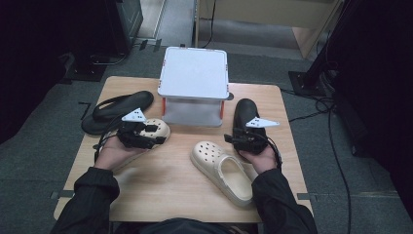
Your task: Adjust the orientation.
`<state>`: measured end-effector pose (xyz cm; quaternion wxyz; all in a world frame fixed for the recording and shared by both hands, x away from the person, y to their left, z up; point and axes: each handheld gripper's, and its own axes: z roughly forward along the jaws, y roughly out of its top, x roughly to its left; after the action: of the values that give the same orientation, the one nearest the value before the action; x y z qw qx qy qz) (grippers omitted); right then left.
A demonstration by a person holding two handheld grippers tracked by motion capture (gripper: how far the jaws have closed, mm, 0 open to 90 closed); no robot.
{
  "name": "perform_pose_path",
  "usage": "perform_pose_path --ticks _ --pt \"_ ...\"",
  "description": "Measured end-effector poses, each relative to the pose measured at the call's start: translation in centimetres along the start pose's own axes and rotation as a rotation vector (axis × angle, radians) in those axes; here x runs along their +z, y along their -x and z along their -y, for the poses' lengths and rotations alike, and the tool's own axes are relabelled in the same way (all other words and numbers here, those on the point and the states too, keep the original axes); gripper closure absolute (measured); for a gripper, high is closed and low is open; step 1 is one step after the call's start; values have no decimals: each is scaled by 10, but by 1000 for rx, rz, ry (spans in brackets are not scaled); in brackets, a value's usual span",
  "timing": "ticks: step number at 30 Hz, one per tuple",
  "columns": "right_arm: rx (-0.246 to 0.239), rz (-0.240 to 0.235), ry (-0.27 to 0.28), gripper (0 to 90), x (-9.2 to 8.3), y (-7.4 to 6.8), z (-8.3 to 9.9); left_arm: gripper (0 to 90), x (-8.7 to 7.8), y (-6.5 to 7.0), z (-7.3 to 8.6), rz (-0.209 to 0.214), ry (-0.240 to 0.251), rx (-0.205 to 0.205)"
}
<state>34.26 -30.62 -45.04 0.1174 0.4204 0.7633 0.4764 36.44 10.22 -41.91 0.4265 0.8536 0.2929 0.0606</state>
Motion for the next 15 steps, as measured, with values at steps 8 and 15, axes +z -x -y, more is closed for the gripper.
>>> perform_pose_path --ticks 8,15 --pt "-9 -3 8 465 -3 0 -2 362 -6 -2 2 -1 28 -16" --pt "-31 -8 -27 464 1 -2 -4 352 -16 -3 6 -30 30 -37"
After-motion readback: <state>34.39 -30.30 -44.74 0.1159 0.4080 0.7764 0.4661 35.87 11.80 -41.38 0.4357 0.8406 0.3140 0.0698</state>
